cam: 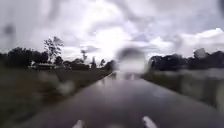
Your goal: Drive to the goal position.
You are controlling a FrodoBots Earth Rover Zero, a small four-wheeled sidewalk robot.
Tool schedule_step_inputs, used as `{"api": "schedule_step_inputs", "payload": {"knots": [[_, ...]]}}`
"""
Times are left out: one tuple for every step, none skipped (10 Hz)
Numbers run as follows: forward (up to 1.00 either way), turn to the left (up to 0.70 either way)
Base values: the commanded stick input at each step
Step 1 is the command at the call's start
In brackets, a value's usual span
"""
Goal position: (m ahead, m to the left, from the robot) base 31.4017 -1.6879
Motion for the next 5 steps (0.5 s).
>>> {"api": "schedule_step_inputs", "payload": {"knots": [[0.85,0.0],[0.85,-0.03],[0.85,-0.2],[0.85,-0.32],[0.85,-0.34]]}}
